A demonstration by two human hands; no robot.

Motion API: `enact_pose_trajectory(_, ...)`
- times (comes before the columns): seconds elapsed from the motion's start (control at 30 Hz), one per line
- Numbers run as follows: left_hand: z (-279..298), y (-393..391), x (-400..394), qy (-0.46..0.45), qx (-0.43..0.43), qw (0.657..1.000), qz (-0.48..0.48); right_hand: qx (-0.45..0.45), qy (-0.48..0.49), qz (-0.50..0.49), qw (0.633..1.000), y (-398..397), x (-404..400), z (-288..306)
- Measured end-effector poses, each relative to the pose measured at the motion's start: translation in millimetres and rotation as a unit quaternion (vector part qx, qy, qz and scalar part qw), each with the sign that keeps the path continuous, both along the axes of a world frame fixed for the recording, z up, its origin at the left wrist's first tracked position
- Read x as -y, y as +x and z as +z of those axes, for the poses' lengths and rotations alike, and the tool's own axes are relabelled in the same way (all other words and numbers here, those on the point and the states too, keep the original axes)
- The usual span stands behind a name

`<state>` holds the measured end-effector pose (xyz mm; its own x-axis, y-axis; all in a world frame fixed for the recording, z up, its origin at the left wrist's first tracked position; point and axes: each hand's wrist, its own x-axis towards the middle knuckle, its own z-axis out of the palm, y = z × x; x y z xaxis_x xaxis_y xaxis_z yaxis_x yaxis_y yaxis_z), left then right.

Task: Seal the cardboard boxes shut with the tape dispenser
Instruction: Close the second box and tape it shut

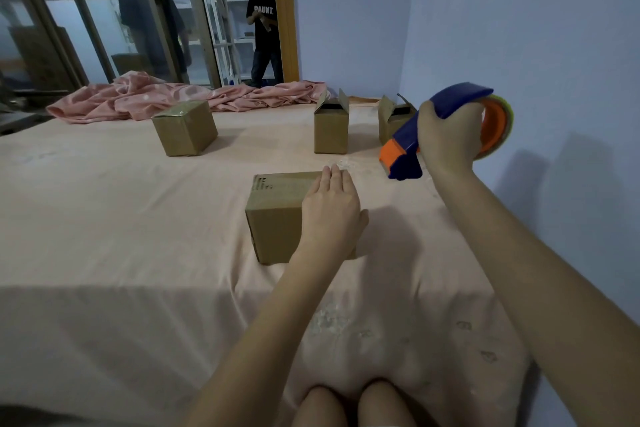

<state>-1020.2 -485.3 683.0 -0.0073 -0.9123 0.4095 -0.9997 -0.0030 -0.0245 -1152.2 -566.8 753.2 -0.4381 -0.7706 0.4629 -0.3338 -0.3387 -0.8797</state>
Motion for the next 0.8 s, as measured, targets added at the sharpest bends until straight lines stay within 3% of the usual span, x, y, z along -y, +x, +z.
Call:
enact_pose_trajectory(0.17, -3.6, 0.3, 1.5, -0.009, -0.003, 1.0, 0.001, -0.093, 0.025, -0.009, 0.995, 6.4, -2.0, -15.4)
enact_pose_trajectory(0.43, -6.3, -0.3, 3.5, -0.036, -0.025, 0.999, -0.007, -0.124, 0.063, -0.016, 0.99, 26.6, -0.3, -37.9)
enact_pose_trajectory(0.8, -7.2, 0.1, 2.0, -0.057, -0.037, 0.997, -0.03, -0.239, 0.067, -0.061, 0.967, 42.7, 9.7, -37.5)
